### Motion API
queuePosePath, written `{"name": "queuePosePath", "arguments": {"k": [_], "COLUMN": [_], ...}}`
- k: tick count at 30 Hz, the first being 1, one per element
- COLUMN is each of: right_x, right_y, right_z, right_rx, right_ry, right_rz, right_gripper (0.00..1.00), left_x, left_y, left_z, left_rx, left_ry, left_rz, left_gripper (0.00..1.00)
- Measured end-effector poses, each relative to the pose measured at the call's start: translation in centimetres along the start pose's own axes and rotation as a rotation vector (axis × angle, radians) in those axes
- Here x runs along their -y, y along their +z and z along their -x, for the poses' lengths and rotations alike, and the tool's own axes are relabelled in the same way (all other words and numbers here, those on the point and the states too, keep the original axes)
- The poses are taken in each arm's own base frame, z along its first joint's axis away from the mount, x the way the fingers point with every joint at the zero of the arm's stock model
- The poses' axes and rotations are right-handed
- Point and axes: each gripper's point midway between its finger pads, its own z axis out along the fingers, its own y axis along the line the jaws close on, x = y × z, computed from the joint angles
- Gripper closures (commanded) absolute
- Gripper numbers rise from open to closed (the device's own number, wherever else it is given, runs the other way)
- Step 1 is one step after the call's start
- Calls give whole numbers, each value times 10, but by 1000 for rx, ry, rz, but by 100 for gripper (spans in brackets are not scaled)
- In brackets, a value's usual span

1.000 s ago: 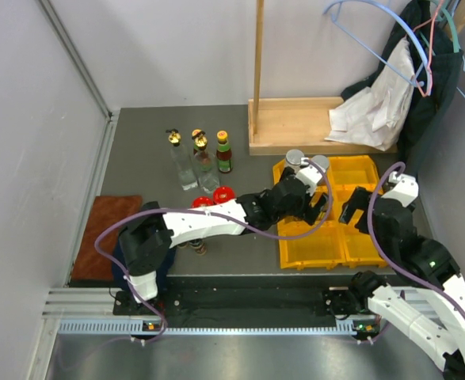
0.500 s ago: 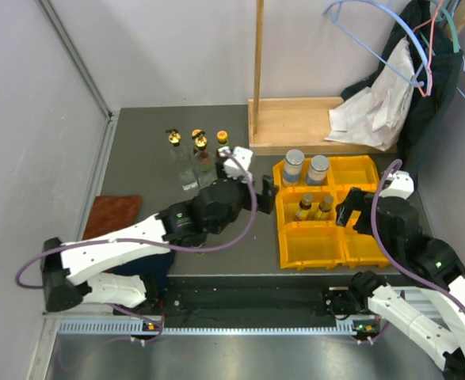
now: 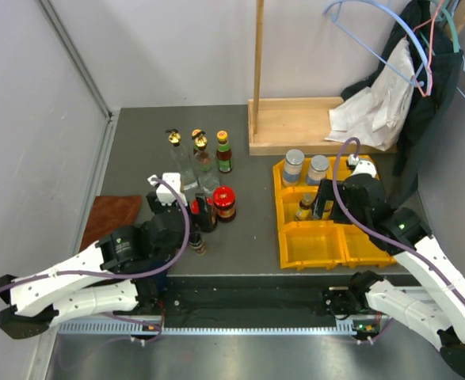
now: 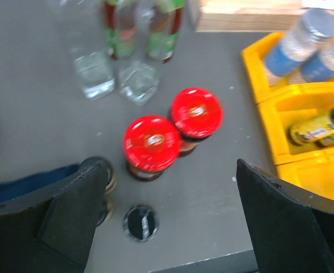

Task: Organize the condiment bottles
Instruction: Pick up the bottle from the center of the board.

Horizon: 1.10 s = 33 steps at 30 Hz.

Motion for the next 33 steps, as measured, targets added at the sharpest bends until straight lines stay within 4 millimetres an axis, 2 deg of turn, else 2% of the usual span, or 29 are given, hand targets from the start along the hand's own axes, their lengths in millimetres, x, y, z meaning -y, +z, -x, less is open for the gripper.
{"name": "queuePosePath", "arguments": {"k": [6, 11, 15, 18, 21, 26, 30, 33], "right_x": [-9, -14, -25, -39, -67, -125, -169, -199], "right_y": [0, -1, -2, -4, -7, -5, 6, 14], "right_z": [0, -2, -3, 1, 1, -14, -40, -60], "right_rx": [-8, -20, -33, -18, 6, 18, 1, -8], "right_ry": [51, 65, 26, -31, -125, -281, -395, -458], "right_rz": [32, 57, 123, 195, 306, 475, 565, 618], "right_gripper": [1, 1, 1, 1, 1, 1, 1, 1], "left_x": [-37, -61, -74, -78, -78, -85, -104, -125], "left_y": [-10, -14, -16, -17, -17, -12, 6, 22], "left_z": [-22, -55, -75, -81, -79, -77, -77, -77], "left_rx": [-59, -130, -153, -154, -142, -132, -174, -221], "left_ry": [-49, -94, -146, -182, -225, -249, -258, -275], "left_rz": [141, 226, 271, 294, 302, 346, 452, 531], "left_gripper": [1, 1, 1, 1, 1, 1, 1, 1]}}
